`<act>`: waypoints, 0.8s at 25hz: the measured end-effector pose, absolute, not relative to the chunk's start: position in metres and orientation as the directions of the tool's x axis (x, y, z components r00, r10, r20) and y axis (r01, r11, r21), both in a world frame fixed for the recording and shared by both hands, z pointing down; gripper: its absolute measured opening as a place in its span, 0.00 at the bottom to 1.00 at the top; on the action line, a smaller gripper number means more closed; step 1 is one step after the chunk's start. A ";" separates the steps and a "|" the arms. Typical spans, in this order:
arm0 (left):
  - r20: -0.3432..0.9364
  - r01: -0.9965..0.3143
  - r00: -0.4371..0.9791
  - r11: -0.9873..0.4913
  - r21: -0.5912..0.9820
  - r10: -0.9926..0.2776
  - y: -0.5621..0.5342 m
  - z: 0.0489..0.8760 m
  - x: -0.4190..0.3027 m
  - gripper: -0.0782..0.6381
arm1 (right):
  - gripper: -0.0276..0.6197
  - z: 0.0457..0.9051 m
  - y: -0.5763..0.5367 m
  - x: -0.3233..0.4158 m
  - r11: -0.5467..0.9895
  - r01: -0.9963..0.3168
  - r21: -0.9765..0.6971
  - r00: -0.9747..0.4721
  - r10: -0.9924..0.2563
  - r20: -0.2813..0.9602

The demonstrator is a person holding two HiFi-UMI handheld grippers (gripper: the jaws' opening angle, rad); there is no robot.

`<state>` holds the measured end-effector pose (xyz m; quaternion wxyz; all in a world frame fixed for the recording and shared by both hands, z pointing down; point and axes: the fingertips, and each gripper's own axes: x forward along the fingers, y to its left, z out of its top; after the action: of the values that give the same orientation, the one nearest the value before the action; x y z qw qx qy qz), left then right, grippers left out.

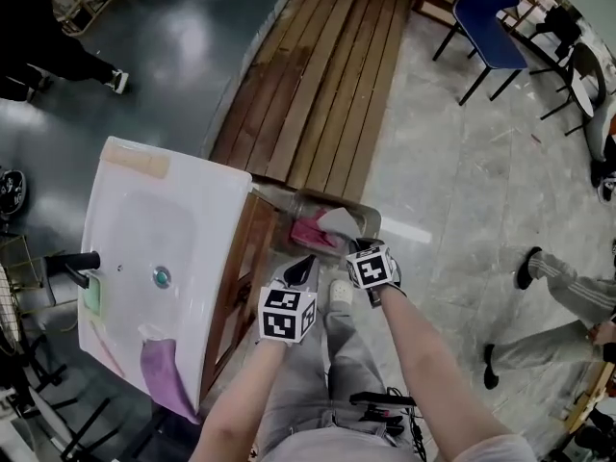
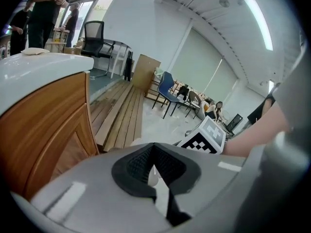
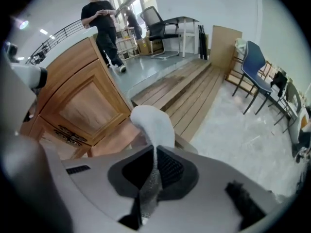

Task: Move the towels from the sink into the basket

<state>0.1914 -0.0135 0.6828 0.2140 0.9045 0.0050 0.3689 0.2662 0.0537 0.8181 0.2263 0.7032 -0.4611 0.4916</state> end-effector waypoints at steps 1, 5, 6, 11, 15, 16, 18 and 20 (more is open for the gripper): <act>0.673 -0.149 0.720 -0.909 0.389 0.170 -0.014 0.687 0.193 0.12 | 0.09 0.821 0.052 0.268 -0.438 -0.891 -0.117 0.088 -0.421 0.903; 0.683 -0.143 0.706 -0.909 0.392 0.184 -0.015 0.695 0.194 0.12 | 0.09 0.829 0.044 0.272 -0.340 -0.937 -0.086 0.066 -0.412 0.909; 0.683 -0.139 0.706 -0.909 0.394 0.188 -0.015 0.695 0.194 0.12 | 0.09 0.830 0.043 0.274 -0.329 -0.940 -0.084 0.063 -0.411 0.909; 0.688 -0.142 0.700 -0.907 0.397 0.192 -0.017 0.696 0.191 0.12 | 0.22 0.834 0.039 0.281 -0.338 -0.938 -0.079 0.071 -0.409 0.910; 0.684 -0.154 0.706 -0.902 0.402 0.185 -0.019 0.698 0.191 0.12 | 0.23 0.837 0.039 0.277 -0.332 -0.939 -0.087 0.060 -0.408 0.911; 0.682 -0.155 0.708 -0.902 0.404 0.184 -0.019 0.697 0.191 0.12 | 0.23 0.836 0.039 0.277 -0.328 -0.941 -0.085 0.059 -0.406 0.912; 0.678 -0.154 0.711 -0.901 0.406 0.184 -0.020 0.694 0.193 0.12 | 0.23 0.832 0.039 0.277 -0.322 -0.943 -0.081 0.059 -0.405 0.912; 0.676 -0.152 0.713 -0.901 0.406 0.184 -0.019 0.691 0.192 0.12 | 0.23 0.827 0.040 0.275 -0.321 -0.944 -0.083 0.059 -0.410 0.910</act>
<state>0.1921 -0.0195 0.6908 0.2219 0.8985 0.0090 0.3786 0.2754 0.0401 0.8273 0.2883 0.6682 -0.5065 0.4624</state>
